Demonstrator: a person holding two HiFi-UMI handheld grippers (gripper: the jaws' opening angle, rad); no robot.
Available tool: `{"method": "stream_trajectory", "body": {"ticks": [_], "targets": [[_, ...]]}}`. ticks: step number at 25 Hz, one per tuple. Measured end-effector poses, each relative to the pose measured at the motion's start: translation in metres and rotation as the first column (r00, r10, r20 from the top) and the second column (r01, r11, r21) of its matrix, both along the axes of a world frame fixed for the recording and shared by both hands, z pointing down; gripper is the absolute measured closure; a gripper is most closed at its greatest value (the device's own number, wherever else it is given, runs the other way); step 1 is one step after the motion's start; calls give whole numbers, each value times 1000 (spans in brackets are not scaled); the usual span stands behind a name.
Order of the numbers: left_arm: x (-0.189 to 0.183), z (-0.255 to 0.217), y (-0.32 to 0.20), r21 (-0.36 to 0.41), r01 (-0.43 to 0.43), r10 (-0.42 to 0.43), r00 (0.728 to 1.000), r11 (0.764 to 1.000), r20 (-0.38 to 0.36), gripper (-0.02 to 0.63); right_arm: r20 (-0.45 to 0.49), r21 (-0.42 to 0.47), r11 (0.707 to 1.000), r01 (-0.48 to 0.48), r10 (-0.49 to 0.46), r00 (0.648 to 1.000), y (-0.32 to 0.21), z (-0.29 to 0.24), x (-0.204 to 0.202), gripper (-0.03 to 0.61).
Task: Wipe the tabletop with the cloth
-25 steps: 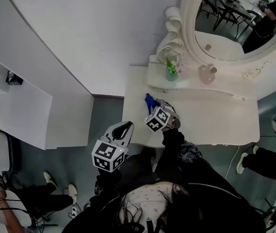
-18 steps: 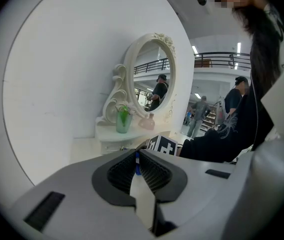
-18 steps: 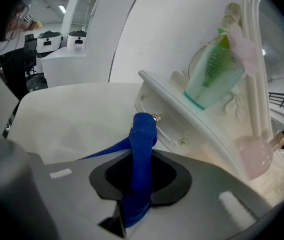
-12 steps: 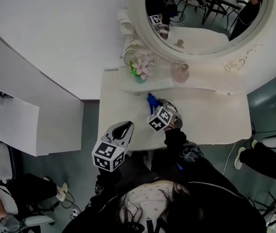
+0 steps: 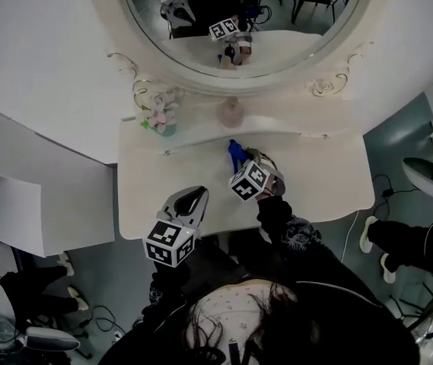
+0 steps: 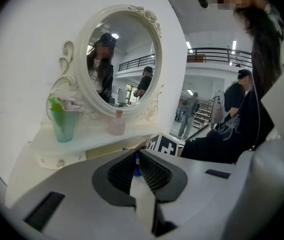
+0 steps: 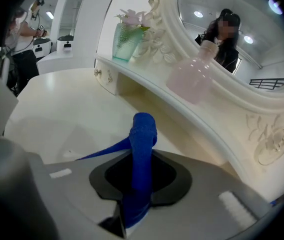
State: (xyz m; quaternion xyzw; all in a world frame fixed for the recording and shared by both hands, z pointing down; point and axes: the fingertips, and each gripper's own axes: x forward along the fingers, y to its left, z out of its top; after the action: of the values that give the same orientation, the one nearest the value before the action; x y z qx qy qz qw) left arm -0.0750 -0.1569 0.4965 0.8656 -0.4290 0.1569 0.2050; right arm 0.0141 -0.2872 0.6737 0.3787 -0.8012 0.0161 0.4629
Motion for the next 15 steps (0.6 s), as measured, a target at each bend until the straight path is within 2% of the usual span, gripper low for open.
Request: {"method": "stream_trajectory", "body": {"ticks": [8, 15], "targets": [[78, 0, -16, 4, -72, 72, 997, 997, 4, 612, -1, -14, 995, -104, 104, 995, -12, 2, 113, 505], [130, 0, -29, 10, -147, 146, 989, 989, 17, 612, -12, -9, 972, -234, 234, 972, -20, 5, 214, 505]]}}
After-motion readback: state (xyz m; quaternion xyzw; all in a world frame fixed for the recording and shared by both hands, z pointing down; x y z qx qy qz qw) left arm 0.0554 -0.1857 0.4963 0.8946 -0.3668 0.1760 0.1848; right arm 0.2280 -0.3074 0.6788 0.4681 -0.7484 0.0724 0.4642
